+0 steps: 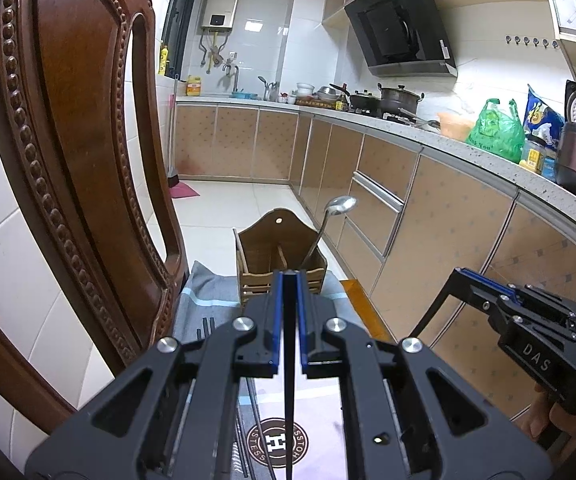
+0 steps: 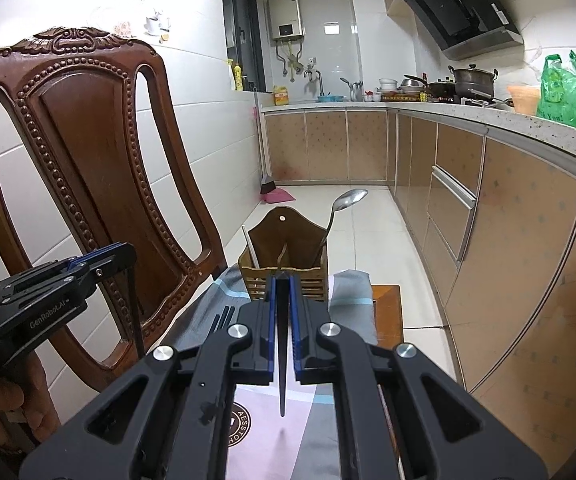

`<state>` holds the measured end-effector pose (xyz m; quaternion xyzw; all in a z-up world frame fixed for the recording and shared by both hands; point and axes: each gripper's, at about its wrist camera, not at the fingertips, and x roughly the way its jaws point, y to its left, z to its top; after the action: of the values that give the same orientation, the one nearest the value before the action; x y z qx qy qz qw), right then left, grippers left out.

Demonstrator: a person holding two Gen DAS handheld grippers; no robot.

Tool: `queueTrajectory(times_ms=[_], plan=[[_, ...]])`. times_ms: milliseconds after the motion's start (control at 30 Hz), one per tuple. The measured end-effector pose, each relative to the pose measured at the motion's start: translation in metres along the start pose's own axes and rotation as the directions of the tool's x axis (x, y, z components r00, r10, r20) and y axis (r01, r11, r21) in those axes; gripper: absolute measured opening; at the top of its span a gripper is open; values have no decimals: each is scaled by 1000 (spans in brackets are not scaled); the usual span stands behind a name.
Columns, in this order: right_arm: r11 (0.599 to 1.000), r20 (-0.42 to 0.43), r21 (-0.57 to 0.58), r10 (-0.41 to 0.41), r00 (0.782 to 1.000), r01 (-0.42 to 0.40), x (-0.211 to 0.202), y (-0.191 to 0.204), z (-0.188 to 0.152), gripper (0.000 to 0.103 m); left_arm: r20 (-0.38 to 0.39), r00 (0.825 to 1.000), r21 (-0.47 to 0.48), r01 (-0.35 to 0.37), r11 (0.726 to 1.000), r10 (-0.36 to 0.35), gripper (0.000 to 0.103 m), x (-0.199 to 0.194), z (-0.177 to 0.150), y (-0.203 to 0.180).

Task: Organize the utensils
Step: 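Lower the metal serrated utensil into the wooden holder with the right tool and open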

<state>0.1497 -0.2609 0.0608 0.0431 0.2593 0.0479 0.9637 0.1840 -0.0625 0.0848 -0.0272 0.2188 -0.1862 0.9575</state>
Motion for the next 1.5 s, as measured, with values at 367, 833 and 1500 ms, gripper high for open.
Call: queueTrajectory(times_ms=[367,833,1500], plan=[[1000,48,-28,-4,999,6,6,8,39,7,-3,1000,-26,18,999,-18,6,2,2,15],[993,197,-28,-108,975,116,106,14,152,7,-8,1000,-105,19,994,-20,6,10,0,52],[979,145,202,-18,989,-12,119,-50,45,81,-3,998,-150,-55,987,55,6,23,-7,72]])
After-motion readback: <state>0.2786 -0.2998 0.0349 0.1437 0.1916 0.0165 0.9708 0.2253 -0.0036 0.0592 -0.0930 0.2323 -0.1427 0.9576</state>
